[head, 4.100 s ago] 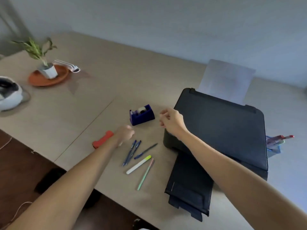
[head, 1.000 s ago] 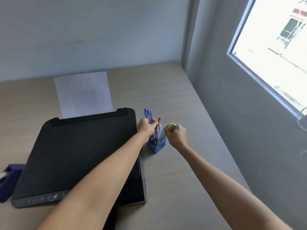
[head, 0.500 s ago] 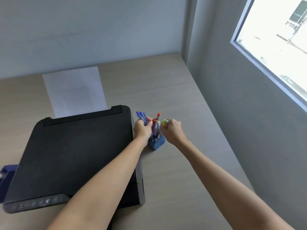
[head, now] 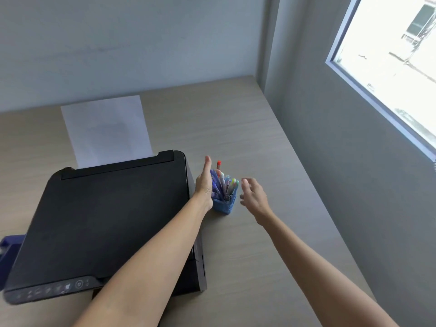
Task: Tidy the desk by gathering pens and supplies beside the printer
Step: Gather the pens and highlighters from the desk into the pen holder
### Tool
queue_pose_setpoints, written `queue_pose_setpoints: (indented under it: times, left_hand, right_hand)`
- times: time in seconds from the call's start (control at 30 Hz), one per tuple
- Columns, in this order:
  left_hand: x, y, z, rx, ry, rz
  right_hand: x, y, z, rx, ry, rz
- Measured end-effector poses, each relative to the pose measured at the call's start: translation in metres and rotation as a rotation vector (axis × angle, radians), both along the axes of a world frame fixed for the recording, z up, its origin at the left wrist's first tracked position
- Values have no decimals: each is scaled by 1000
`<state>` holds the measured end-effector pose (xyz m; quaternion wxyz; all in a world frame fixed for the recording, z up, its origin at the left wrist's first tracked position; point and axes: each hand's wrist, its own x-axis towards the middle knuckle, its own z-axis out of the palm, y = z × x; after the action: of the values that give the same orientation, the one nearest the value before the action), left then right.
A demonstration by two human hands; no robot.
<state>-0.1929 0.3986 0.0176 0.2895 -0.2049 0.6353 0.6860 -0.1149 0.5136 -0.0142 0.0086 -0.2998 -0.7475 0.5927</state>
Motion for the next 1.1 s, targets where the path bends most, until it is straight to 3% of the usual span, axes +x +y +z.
queue_pose_setpoints:
  times: [0.2,0.5,0.87,1.1]
  left_hand:
    - [11,7,-6,-300,149,-45]
    - [1,5,-1,17,-164,189]
    - [-16,6,-1,-7,-159,170]
    - [-3,-10,70,-73,-60,0]
  right_hand:
    - [4,-7,-5,-381,-35,6]
    - [-22,-3,-7,-447,-30,72]
    - [-47,5,7,-325,-116,152]
    - [-45,-3,73,58,16,13]
